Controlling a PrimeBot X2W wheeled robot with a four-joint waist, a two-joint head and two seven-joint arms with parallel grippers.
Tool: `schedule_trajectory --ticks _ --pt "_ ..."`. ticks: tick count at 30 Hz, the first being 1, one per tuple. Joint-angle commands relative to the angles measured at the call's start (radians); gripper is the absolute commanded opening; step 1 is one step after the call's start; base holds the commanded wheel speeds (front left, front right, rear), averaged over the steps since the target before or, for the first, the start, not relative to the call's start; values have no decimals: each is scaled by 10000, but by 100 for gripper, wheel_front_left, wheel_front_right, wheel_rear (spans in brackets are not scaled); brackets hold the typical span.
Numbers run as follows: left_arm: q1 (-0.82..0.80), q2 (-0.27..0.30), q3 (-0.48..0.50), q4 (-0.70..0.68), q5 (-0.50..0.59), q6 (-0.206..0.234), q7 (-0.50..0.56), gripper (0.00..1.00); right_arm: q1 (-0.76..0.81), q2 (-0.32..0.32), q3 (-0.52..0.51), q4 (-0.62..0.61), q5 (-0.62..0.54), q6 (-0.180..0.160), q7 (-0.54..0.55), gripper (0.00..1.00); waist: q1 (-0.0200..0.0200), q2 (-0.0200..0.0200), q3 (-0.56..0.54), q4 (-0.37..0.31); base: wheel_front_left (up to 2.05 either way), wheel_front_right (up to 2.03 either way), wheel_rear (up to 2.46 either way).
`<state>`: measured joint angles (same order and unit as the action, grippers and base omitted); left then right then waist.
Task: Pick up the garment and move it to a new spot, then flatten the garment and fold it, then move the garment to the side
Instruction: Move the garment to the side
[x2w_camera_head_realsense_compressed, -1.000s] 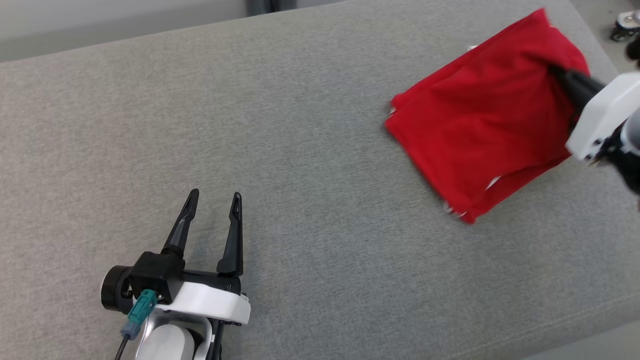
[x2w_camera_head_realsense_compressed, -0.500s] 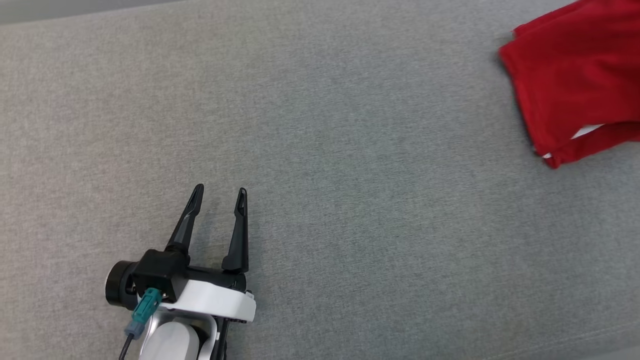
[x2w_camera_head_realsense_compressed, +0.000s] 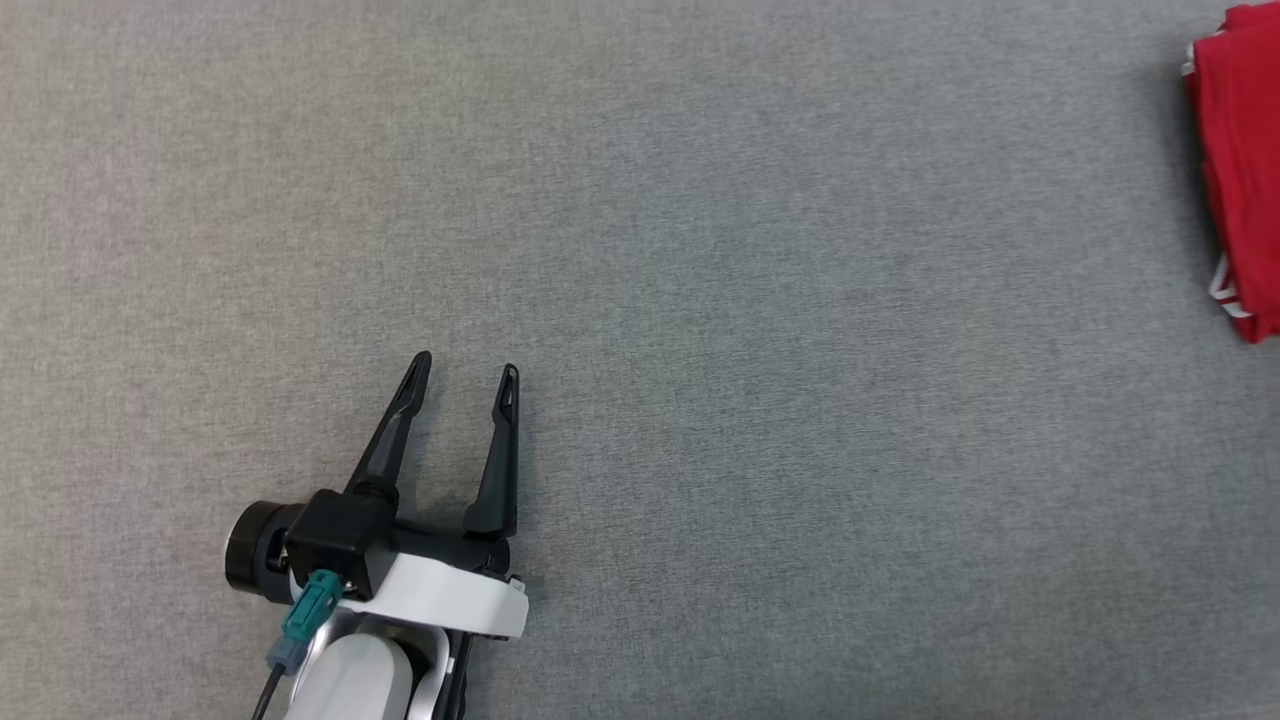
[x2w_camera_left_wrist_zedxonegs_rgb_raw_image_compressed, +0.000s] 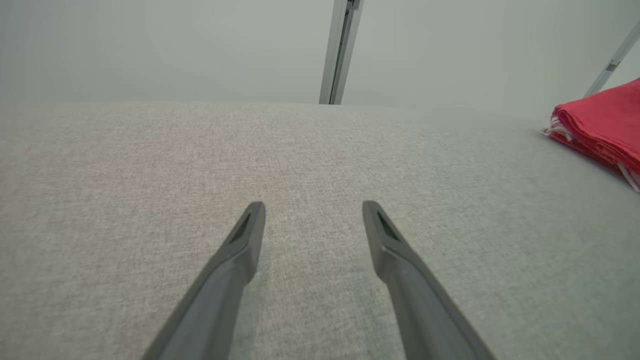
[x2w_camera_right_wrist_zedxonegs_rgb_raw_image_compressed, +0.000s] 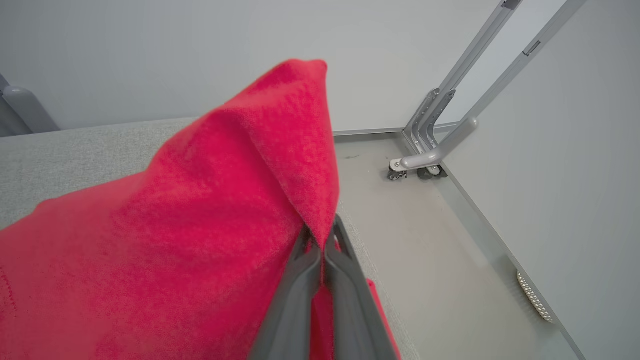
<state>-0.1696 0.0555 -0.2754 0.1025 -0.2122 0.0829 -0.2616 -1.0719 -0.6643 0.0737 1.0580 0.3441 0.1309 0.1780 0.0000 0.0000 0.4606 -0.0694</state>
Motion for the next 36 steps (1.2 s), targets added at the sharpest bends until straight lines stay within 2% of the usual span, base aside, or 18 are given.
schedule_trajectory --ticks 1,2,3,4,5,6,13,20,29,36 --pt "-166 39 16 -64 80 -11 -40 100 -169 -56 -137 131 -246 -2 -272 0 0 0 169 153 0 0 0" --pt "-160 44 12 -75 109 -14 -40 100 -235 -90 -236 306 -473 -2 -430 0 0 0 217 188 0 0 0" --pt "-154 50 7 -92 130 -23 -40 100 -288 -70 -308 458 -678 -2 -552 8 0 0 257 216 0 0 0" --pt "-147 50 -4 -107 146 -33 -40 100 -378 -34 -458 632 -860 -2 -693 43 0 0 293 242 0 0 0" --pt "-140 50 -12 -115 163 -29 -40 100 -443 3 -572 790 -1050 -2 -810 89 0 0 320 263 0 0 0" --pt "-135 49 -16 -120 171 -35 -40 100 -486 55 -676 974 -1237 -2 -874 100 0 0 339 280 0 0 0" --pt "-160 49 -20 -118 207 -12 -41 100 -840 440 -1248 1485 -2198 -2 -1853 100 0 0 372 316 0 0 0" --pt "-230 84 88 -125 179 -2 -41 100 -965 1002 -1157 1549 -2548 -2 -2398 100 0 0 109 194 0 0 0" --pt "-293 136 498 226 -189 -96 -41 100 -669 1906 -494 994 -2052 -2 -3493 100 0 0 -791 -79 0 0 0" --pt "-114 164 892 795 -407 46 -36 100 37 2643 485 132 -1412 -2 -4101 100 0 0 -1816 -260 0 0 0"
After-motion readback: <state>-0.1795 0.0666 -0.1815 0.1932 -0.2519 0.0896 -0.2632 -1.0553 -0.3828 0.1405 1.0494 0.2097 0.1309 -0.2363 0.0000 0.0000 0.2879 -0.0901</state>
